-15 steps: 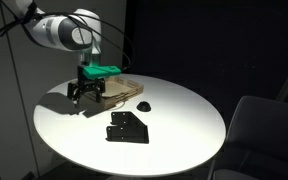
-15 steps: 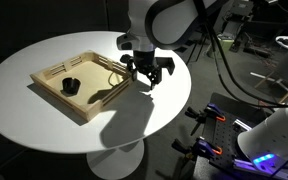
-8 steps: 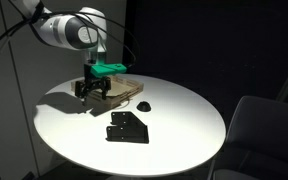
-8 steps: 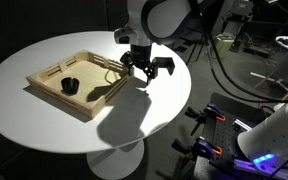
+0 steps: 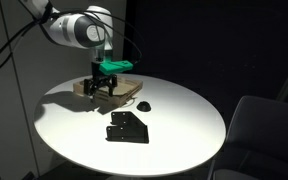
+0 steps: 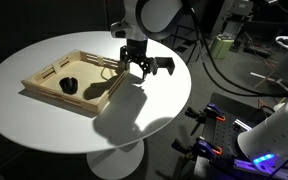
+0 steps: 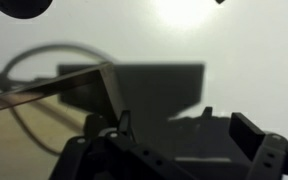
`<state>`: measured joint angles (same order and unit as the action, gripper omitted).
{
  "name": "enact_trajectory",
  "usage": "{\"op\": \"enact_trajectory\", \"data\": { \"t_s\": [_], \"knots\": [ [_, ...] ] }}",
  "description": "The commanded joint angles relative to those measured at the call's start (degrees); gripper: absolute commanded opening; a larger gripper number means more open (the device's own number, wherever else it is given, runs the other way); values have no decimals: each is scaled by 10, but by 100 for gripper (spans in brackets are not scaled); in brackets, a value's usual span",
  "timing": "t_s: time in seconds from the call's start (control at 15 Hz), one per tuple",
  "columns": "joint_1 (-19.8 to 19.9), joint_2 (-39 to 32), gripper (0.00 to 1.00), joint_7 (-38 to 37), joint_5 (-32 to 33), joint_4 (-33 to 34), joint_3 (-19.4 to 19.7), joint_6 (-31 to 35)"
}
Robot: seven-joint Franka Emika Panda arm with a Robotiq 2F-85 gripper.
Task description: Move the tray to the left
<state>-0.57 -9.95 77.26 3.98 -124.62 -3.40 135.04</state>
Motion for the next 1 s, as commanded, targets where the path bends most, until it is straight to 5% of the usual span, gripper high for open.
{"op": "enact_trajectory", "data": {
  "t_s": [0.0,0.73,0.93],
  "knots": [
    [12,23,100,18,5,-6,3,-8],
    [36,166,100,119,23,-70,54,-83],
    [31,141,100,106,10,-55,56,-76]
  ]
}}
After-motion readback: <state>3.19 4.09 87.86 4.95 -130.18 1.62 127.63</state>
